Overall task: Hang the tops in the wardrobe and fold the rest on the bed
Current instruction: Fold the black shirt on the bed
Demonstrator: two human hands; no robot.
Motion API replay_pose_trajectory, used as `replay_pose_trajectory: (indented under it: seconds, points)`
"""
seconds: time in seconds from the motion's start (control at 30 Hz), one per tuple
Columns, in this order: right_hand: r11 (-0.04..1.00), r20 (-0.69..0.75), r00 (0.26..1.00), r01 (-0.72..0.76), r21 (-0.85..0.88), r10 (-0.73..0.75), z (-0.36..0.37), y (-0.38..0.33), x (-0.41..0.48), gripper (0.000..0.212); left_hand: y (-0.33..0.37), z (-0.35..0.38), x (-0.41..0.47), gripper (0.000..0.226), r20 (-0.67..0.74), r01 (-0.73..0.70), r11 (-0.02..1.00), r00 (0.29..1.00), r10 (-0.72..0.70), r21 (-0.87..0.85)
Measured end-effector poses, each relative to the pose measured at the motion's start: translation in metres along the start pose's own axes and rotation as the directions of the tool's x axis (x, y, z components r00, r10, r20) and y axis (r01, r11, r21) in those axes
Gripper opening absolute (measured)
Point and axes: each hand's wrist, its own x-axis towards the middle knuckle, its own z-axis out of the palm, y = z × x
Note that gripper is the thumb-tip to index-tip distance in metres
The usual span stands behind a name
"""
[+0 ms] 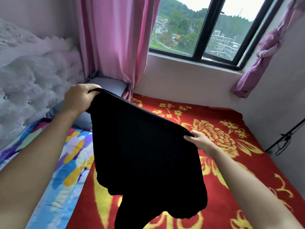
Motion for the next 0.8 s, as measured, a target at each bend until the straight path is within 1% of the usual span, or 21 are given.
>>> replay_pose_trajectory:
  seconds: [0.03,0.1,0.17,0.2,0.27,0.33,0.4,0.43,0.47,0.5,0.53,0.57,0.6,0.63,0.67,0.7,0.73,0.77,0.8]
  points:
    - [0.999,-0.121,0.991,0.048,-0.007,-0.049,-0.001,-0.007,0.006,0.016,0.000,0.002,0.004,0.023,-0.009,0.017,1.000,1.000,-0.017,-0.011]
    - [0.988,-0.312,0.938,0.157,-0.007,-0.151,-0.006,-0.023,0.011,0.017,0.000,0.003,0.011,0.029,-0.035,0.014,0.999,0.999,-0.015,-0.036]
    - [0.975,-0.406,0.890,0.219,-0.020,-0.208,-0.010,-0.031,0.009,0.020,-0.004,0.003,0.012,0.038,-0.030,-0.038,0.998,0.999,0.037,-0.041]
    - [0.968,-0.424,0.875,0.249,-0.022,-0.235,-0.010,-0.032,0.006,0.020,-0.007,0.005,0.008,0.037,-0.021,-0.074,0.995,0.997,0.073,-0.062]
    - [0.959,-0.413,0.869,0.278,-0.051,-0.273,-0.004,-0.025,-0.006,0.022,-0.018,0.011,-0.008,0.025,0.018,-0.117,0.984,0.993,0.121,-0.133]
    - [0.965,-0.346,0.901,0.244,-0.093,-0.261,0.011,0.003,-0.019,0.025,-0.040,0.026,-0.034,0.020,0.133,-0.072,0.970,0.985,0.105,-0.232]
    - [0.976,-0.234,0.952,0.166,-0.140,-0.195,0.037,0.047,-0.033,0.026,-0.066,0.044,-0.071,0.027,0.326,0.038,0.949,0.943,0.070,-0.314]
    - [0.979,-0.175,0.974,0.110,-0.174,-0.141,0.051,0.067,-0.039,0.026,-0.080,0.051,-0.090,0.037,0.424,0.121,0.938,0.905,0.030,-0.324]
    - [0.978,-0.112,0.991,0.043,-0.203,-0.067,0.069,0.096,-0.046,0.027,-0.097,0.062,-0.115,0.044,0.545,0.233,0.924,0.838,-0.033,-0.303]
    - [0.967,-0.062,0.998,-0.025,-0.252,0.010,0.086,0.118,-0.053,0.028,-0.114,0.070,-0.138,0.048,0.643,0.333,0.911,0.758,-0.106,-0.242]
    - [0.953,0.002,0.996,-0.080,-0.291,0.084,0.104,0.143,-0.061,0.026,-0.134,0.080,-0.165,0.047,0.729,0.396,0.909,0.659,-0.183,-0.130]
    - [0.935,0.060,0.983,-0.146,-0.324,0.175,0.120,0.160,-0.069,0.018,-0.152,0.087,-0.189,0.042,0.780,0.409,0.912,0.567,-0.263,0.010]
    - [0.919,0.120,0.961,-0.197,-0.343,0.251,0.136,0.178,-0.077,0.008,-0.171,0.096,-0.213,0.033,0.814,0.340,0.925,0.481,-0.326,0.169]
    - [0.898,0.174,0.926,-0.257,-0.358,0.335,0.148,0.191,-0.084,0.016,-0.185,0.102,-0.233,0.020,0.837,0.212,0.922,0.391,-0.383,0.323]
    - [0.875,0.215,0.885,-0.318,-0.366,0.412,0.160,0.206,-0.090,0.029,-0.195,0.108,-0.253,0.013,0.853,0.065,0.903,0.304,-0.424,0.425]
    - [0.850,0.242,0.845,-0.373,-0.373,0.477,0.167,0.214,-0.096,0.038,-0.201,0.113,-0.270,0.013,0.859,-0.061,0.874,0.232,-0.457,0.482]
    - [0.826,0.249,0.815,-0.413,-0.383,0.523,0.173,0.223,-0.100,0.041,-0.203,0.117,-0.286,0.015,0.860,-0.142,0.852,0.178,-0.478,0.503]
    - [0.800,0.247,0.788,-0.448,-0.398,0.564,0.178,0.229,-0.104,0.042,-0.203,0.122,-0.300,0.018,0.858,-0.181,0.839,0.131,-0.496,0.513]
    - [0.779,0.233,0.770,-0.478,-0.406,0.594,0.180,0.233,-0.107,0.042,-0.200,0.126,-0.309,0.020,0.863,-0.196,0.840,0.107,-0.494,0.506]
